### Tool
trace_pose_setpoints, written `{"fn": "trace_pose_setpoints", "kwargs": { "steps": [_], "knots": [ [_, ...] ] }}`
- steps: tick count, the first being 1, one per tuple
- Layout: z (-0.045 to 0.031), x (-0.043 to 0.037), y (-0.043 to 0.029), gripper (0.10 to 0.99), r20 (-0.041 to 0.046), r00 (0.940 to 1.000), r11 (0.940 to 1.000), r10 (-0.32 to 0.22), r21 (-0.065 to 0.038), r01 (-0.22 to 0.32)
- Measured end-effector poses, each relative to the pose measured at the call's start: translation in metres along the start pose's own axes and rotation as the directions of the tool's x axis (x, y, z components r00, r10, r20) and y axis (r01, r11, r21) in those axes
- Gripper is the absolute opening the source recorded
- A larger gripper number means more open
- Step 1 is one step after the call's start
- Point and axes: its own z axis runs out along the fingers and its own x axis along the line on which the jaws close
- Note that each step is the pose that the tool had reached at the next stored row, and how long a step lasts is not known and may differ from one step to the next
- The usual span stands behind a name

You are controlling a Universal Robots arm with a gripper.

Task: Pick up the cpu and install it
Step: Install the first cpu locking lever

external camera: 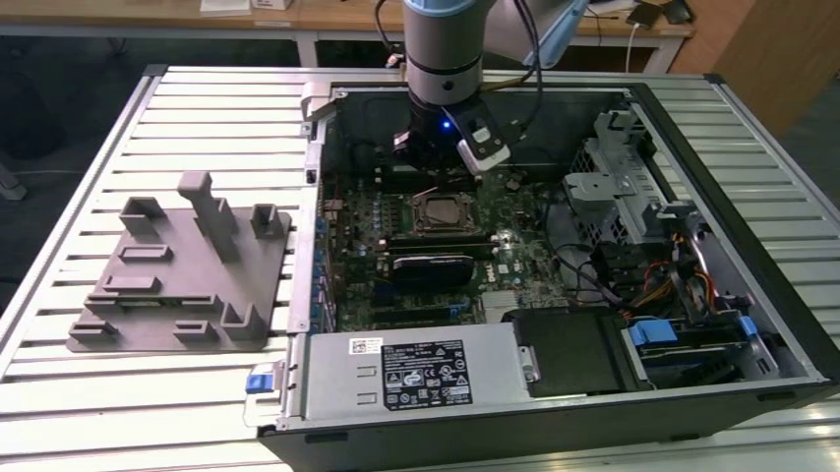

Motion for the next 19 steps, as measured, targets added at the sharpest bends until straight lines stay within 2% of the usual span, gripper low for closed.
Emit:
{"fn": "trace_pose_setpoints", "kwargs": {
  "steps": [4,10,12,19],
  "knots": [
    [0.0015,0.0002,-0.0002,0.106,0.0065,1.0000,1.0000,0.004,0.001,-0.004],
    [0.0020,0.0002,-0.0001,0.106,0.0074,1.0000,1.0000,0.004,0.003,-0.004],
    [0.0024,0.0003,-0.0002,0.106,0.0082,1.0000,0.9999,0.006,0.009,-0.006],
    [0.0054,0.0005,0.0033,0.106,0.0191,0.9996,0.9993,0.022,0.030,-0.023]
  ]
}}
